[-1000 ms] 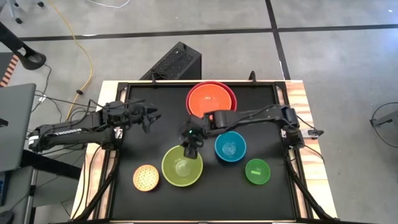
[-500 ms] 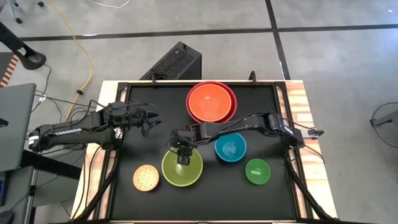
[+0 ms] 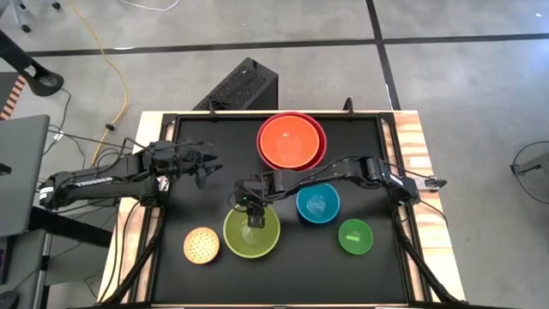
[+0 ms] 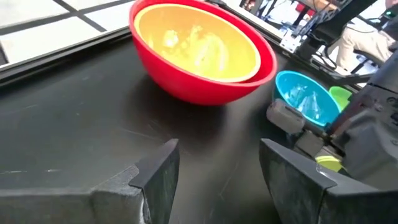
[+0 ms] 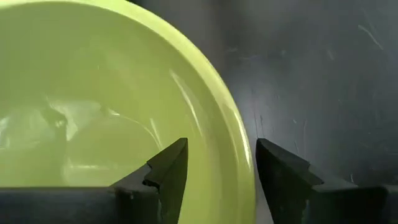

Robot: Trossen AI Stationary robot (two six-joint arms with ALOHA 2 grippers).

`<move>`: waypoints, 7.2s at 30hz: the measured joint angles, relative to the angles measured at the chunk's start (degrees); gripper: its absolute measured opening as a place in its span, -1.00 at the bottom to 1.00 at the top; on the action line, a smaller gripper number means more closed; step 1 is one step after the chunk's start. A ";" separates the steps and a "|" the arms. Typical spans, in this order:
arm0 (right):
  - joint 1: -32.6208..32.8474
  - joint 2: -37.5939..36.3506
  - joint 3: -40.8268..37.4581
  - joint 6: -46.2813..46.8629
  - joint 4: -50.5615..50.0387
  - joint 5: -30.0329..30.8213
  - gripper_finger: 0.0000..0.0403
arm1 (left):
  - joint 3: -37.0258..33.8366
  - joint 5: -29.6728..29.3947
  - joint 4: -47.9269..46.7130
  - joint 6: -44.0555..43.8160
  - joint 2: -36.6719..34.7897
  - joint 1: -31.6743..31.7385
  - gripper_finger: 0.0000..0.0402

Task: Nest bowls inside each other
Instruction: Stack the light green bowl on top of the orange bowl, then stack the blue bowl on top of the light green bowl

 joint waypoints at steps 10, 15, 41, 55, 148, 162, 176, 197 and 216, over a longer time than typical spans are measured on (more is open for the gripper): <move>-1.76 -0.56 0.08 0.77 -3.26 -9.80 -0.90 | -0.02 -3.24 0.03 -0.55 -0.02 0.00 0.05; -3.54 -1.95 -0.04 1.72 -6.08 -15.78 -0.87 | -0.04 -4.73 0.01 -0.57 -0.02 0.00 0.05; -28.22 -25.10 -0.42 0.47 -16.07 -12.96 -0.91 | -0.07 -6.55 -0.37 -3.42 -0.02 -0.02 0.05; -38.88 -24.51 -21.02 7.54 -6.68 -9.85 -0.91 | -0.07 -4.24 -0.47 -3.58 -0.01 -0.02 0.05; -2.04 -44.71 -56.00 39.62 -8.50 9.10 0.12 | -0.07 -1.08 -1.15 -6.89 0.00 -0.04 0.05; -2.59 -47.46 -55.98 40.63 -8.93 7.52 0.12 | -0.07 -2.69 0.10 -8.98 0.00 -0.03 0.05; -1.98 -49.69 -59.69 40.91 -8.88 7.17 0.12 | -0.04 -4.47 0.10 -9.14 0.00 -0.02 0.05; -5.11 -50.50 -67.60 39.55 5.31 -1.88 -0.92 | -0.04 -4.50 0.10 -7.89 0.00 -0.03 0.05; -18.30 -52.18 -40.16 24.44 -3.51 -4.54 -0.91 | -0.04 -4.47 0.03 -6.16 0.00 -0.04 0.05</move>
